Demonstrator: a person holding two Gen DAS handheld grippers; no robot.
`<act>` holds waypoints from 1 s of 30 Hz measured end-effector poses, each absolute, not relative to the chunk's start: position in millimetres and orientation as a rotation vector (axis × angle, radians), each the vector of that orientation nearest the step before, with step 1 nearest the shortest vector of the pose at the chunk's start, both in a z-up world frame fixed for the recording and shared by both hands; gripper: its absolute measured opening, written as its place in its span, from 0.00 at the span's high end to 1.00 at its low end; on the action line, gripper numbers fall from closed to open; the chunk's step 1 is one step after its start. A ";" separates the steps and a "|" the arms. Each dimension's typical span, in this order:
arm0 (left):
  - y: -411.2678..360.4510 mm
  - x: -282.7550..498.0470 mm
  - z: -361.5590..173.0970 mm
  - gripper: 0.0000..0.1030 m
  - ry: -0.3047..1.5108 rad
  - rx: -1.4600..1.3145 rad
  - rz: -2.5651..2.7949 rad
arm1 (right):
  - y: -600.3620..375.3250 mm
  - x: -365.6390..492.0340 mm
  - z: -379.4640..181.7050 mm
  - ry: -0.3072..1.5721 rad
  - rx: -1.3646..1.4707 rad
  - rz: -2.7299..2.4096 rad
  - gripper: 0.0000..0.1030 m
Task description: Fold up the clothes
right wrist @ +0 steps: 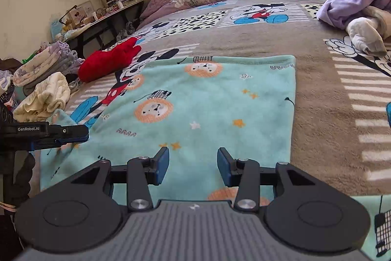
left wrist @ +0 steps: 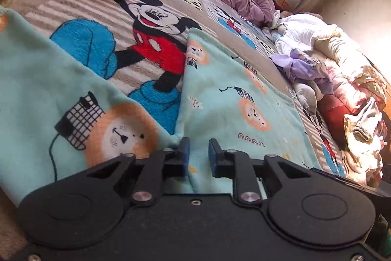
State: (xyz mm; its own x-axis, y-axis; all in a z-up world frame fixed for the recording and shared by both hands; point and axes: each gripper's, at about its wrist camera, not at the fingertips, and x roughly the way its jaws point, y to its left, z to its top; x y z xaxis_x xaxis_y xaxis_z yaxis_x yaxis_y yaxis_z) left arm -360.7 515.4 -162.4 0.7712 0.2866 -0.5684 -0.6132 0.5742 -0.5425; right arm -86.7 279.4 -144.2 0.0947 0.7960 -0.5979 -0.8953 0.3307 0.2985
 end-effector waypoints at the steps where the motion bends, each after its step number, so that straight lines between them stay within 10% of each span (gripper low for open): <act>1: 507.6 -362.0 -153.3 0.80 0.448 -0.763 0.541 | 271.0 -89.5 -146.8 0.747 -0.171 1.227 0.57; 3: 485.4 -362.6 -135.0 0.64 0.455 -0.637 0.526 | 245.9 -96.3 -137.7 0.676 -0.115 1.240 0.57; 30: 277.1 -340.1 -148.4 0.62 0.596 0.086 0.342 | 165.2 -224.2 -155.1 0.288 -0.520 1.345 0.60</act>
State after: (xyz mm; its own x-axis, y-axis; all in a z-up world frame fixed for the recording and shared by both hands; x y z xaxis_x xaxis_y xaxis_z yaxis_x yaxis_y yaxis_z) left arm -340.1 277.1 -148.4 0.7729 0.3404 -0.5355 -0.2909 0.9401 0.1777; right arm -224.2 165.2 -155.1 0.2123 0.8478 -0.4859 -0.9725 0.1344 -0.1905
